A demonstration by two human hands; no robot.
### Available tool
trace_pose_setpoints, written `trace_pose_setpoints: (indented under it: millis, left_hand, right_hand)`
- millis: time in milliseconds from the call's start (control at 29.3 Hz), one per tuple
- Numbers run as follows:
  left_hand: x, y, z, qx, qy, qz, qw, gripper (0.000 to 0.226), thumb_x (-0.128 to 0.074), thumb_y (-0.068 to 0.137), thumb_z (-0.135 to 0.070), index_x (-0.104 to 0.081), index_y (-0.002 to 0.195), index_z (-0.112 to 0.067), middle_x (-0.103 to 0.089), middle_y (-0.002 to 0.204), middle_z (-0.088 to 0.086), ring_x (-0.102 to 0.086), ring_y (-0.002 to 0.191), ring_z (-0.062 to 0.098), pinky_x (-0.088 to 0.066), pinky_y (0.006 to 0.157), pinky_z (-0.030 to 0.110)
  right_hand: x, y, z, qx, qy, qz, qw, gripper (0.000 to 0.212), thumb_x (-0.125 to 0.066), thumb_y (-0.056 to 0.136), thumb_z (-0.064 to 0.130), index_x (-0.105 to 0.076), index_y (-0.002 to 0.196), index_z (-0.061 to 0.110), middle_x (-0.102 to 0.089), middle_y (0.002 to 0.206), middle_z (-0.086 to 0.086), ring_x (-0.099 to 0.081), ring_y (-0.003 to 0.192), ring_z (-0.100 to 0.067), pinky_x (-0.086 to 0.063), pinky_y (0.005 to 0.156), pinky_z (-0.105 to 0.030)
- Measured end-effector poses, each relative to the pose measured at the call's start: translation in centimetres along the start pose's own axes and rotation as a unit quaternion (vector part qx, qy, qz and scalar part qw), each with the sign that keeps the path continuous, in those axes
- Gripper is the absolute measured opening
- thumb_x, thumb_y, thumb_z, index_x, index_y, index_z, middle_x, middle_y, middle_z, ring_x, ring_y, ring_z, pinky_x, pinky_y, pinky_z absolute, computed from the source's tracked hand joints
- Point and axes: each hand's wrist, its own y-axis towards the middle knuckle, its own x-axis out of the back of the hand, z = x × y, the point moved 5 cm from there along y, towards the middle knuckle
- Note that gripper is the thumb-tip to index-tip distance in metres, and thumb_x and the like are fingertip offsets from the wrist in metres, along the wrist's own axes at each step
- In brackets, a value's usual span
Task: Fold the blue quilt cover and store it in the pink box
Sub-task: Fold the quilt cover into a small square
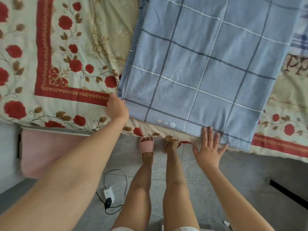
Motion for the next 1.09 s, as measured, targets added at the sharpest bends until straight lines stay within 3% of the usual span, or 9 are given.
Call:
trace_pose_setpoints:
  millis: [103, 239, 342, 444, 547, 649, 718, 854, 1093]
  left_hand:
    - [-0.2, -1.4, -2.6, -0.091, 0.089, -0.009, 0.992, 0.062, -0.056, 0.091, -0.015, -0.024, 0.144, -0.006, -0.019, 0.153, 0.019, -0.02, 0.141, 0.035, -0.018, 0.112, 0.047]
    - [-1.3, -3.3, -5.1, -0.358, 0.177, 0.027, 0.916, 0.072, -0.047, 0.095, -0.039, -0.008, 0.152, -0.02, 0.004, 0.159, 0.012, 0.005, 0.146, 0.033, -0.005, 0.112, 0.06]
    - [-2.4, -1.2, -2.2, -0.25, 0.222, 0.13, 0.933, 0.084, -0.033, 0.09, -0.065, 0.018, 0.148, -0.031, 0.025, 0.156, 0.004, 0.016, 0.143, 0.035, -0.005, 0.109, 0.066]
    - [-2.6, -0.2, 0.8, -0.186, 0.254, 0.194, 0.929, 0.083, -0.024, 0.091, -0.066, 0.031, 0.142, -0.03, 0.034, 0.152, -0.002, 0.024, 0.142, 0.03, -0.005, 0.11, 0.067]
    - [-2.1, -0.4, 0.1, -0.175, 0.218, 0.196, 0.94, 0.084, -0.039, 0.095, -0.051, 0.019, 0.148, -0.022, 0.027, 0.155, -0.002, 0.019, 0.144, 0.028, -0.007, 0.112, 0.064]
    - [-1.0, -1.1, -1.3, -0.113, 0.089, 0.119, 0.982, 0.067, -0.061, 0.089, -0.035, -0.025, 0.141, -0.012, -0.009, 0.156, 0.011, -0.011, 0.142, 0.035, -0.027, 0.107, 0.057]
    - [-0.4, -1.3, -1.1, -0.043, 0.036, 0.063, 0.996, 0.055, -0.064, 0.086, -0.038, -0.041, 0.127, -0.01, -0.027, 0.144, 0.016, -0.029, 0.13, 0.037, -0.038, 0.097, 0.051]
    - [-0.6, -0.7, -0.7, 0.009, -0.071, 0.09, 0.993, 0.049, -0.056, 0.093, -0.034, -0.044, 0.129, -0.004, -0.045, 0.136, 0.019, -0.046, 0.121, 0.037, -0.039, 0.095, 0.04]
    - [0.3, -1.9, 0.7, -0.053, -0.104, 0.056, 0.992, 0.019, -0.043, 0.1, -0.021, -0.037, 0.11, -0.006, -0.055, 0.117, 0.023, -0.054, 0.104, 0.037, -0.035, 0.078, 0.037]
  right_hand:
    - [0.9, -0.7, 0.4, -0.037, 0.014, -0.014, 0.999, 0.088, -0.055, 0.089, 0.03, 0.006, 0.152, 0.023, 0.017, 0.158, -0.003, 0.011, 0.146, -0.031, 0.015, 0.111, -0.059]
    - [3.8, 0.6, 5.8, 0.183, -0.017, -0.094, 0.979, 0.071, -0.037, 0.088, 0.041, -0.012, 0.152, 0.024, -0.013, 0.158, -0.005, -0.007, 0.144, -0.031, 0.008, 0.113, -0.054]
    - [5.2, 3.3, 6.3, 0.281, -0.046, -0.086, 0.955, 0.065, -0.023, 0.091, 0.048, -0.009, 0.152, 0.03, -0.008, 0.158, 0.004, -0.009, 0.145, -0.031, 0.004, 0.115, -0.052]
    - [4.2, 5.5, -1.9, 0.043, 0.07, -0.041, 0.996, 0.07, -0.013, 0.087, 0.06, -0.005, 0.152, 0.032, 0.004, 0.159, 0.008, 0.002, 0.147, -0.024, 0.005, 0.116, -0.047]
    - [2.5, 3.7, -9.1, -0.201, 0.208, -0.003, 0.957, 0.074, -0.024, 0.093, 0.065, 0.005, 0.152, 0.032, 0.014, 0.159, 0.004, 0.008, 0.147, -0.025, -0.003, 0.115, -0.057]
    - [2.4, 2.3, -9.8, -0.276, 0.334, -0.017, 0.901, 0.078, -0.042, 0.094, 0.055, 0.0, 0.153, 0.025, 0.006, 0.16, -0.006, 0.002, 0.146, -0.03, -0.011, 0.114, -0.054]
    - [3.1, 2.6, -10.3, -0.321, 0.407, -0.119, 0.847, 0.07, -0.054, 0.094, 0.039, -0.022, 0.149, 0.01, -0.022, 0.153, -0.017, -0.02, 0.141, -0.034, -0.022, 0.112, -0.044]
    - [3.8, 2.7, -10.6, -0.429, 0.582, -0.159, 0.672, 0.055, -0.064, 0.087, 0.028, -0.044, 0.133, 0.004, -0.052, 0.131, -0.014, -0.054, 0.117, -0.029, -0.044, 0.086, -0.028]
    - [2.5, 1.6, -11.2, -0.478, 0.625, -0.191, 0.587, 0.041, -0.061, 0.091, 0.02, -0.05, 0.127, 0.004, -0.059, 0.126, -0.013, -0.058, 0.099, -0.023, -0.049, 0.087, -0.03]
